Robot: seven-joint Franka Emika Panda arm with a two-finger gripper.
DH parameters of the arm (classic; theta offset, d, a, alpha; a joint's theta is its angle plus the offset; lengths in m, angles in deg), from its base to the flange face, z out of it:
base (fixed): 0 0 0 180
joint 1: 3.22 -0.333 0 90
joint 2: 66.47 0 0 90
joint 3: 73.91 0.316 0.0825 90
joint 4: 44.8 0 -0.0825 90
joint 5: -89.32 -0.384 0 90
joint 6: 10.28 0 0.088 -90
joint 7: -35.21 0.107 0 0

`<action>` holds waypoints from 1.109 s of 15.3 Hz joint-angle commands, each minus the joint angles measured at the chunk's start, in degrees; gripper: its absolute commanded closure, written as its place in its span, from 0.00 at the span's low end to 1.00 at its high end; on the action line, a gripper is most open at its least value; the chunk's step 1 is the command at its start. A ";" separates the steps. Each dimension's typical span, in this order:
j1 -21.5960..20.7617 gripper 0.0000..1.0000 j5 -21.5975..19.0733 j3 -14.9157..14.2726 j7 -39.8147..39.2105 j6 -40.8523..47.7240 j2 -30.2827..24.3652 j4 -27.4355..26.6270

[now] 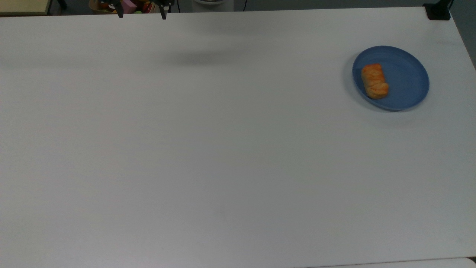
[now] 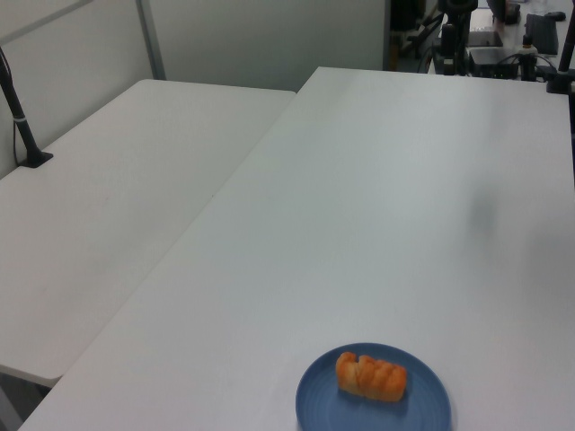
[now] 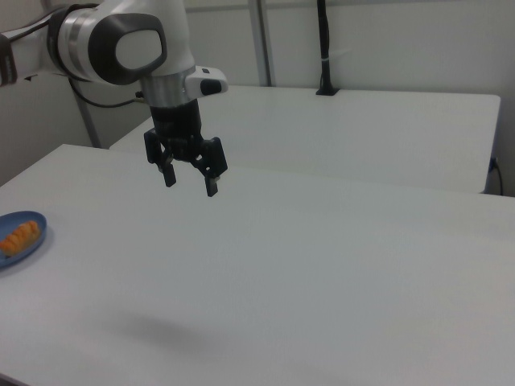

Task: Put the bread on the table
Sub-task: 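Move the gripper over the blue plate toward the orange bread roll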

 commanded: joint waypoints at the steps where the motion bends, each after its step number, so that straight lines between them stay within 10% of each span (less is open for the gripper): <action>1: 0.72 0.00 -1.23 -0.20 -0.61 0.68 -0.35 0.40; 10: 0.11 0.00 -1.76 0.15 -0.52 0.60 -0.35 0.49; 12: -0.24 0.00 -6.99 0.77 -0.43 0.78 -0.44 2.32; 17: -9.36 0.00 -11.34 1.38 9.74 -0.01 0.00 6.11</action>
